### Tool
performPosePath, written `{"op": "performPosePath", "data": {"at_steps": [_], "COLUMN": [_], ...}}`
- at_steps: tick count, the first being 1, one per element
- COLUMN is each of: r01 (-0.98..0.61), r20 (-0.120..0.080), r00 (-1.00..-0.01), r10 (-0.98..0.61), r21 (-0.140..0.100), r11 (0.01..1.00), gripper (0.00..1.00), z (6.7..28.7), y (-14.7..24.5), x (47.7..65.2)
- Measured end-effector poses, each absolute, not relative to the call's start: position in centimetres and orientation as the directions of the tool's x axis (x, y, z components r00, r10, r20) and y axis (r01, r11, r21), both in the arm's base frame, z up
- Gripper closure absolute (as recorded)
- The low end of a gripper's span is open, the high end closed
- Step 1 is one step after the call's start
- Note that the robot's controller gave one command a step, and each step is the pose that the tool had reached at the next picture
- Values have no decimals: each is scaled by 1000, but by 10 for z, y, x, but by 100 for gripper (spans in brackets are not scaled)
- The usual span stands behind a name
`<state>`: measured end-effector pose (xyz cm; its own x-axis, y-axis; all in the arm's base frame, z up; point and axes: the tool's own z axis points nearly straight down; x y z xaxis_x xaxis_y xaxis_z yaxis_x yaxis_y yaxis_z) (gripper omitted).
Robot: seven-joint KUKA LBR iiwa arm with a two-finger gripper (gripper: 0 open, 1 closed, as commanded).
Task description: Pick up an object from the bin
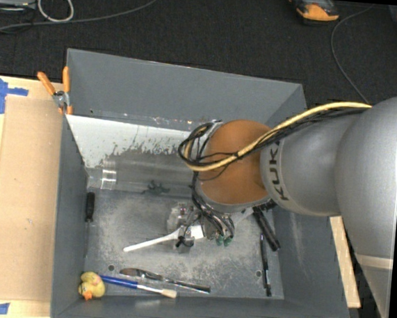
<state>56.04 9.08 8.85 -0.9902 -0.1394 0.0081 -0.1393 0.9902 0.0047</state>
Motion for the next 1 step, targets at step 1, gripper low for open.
{"op": "performPosePath", "data": {"at_steps": [1], "r01": [-139], "r20": [0], "r00": [-990], "r10": [-139], "r21": [5], "r11": [990], "gripper": [100], "z": [118], "y": [91], "x": [563]}}
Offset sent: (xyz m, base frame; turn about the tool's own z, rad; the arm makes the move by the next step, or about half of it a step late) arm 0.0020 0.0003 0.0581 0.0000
